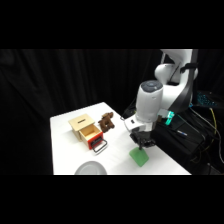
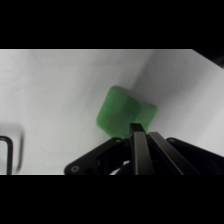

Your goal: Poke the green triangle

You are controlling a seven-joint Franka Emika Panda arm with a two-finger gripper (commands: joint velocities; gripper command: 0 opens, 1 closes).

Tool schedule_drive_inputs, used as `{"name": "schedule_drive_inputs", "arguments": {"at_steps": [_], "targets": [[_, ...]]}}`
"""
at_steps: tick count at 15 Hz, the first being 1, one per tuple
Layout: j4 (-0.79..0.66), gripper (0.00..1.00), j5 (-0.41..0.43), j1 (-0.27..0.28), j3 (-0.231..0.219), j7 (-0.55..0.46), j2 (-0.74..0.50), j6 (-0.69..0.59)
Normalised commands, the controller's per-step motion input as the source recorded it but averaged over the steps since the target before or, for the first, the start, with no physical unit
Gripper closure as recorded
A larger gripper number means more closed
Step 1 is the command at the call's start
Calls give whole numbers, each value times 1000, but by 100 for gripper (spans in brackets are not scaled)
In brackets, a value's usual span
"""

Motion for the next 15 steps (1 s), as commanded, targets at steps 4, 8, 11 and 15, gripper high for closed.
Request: {"name": "schedule_drive_inputs", "arguments": {"at_steps": [4, 8, 11, 15], "targets": [[277, 100, -79, -36, -42, -169, 486, 184], [331, 100, -65, -43, -22, -171, 501, 49], [229, 100, -78, 1, -40, -72, 334, -54], [-11, 100, -61, 34, -18, 31, -126, -151]]}}
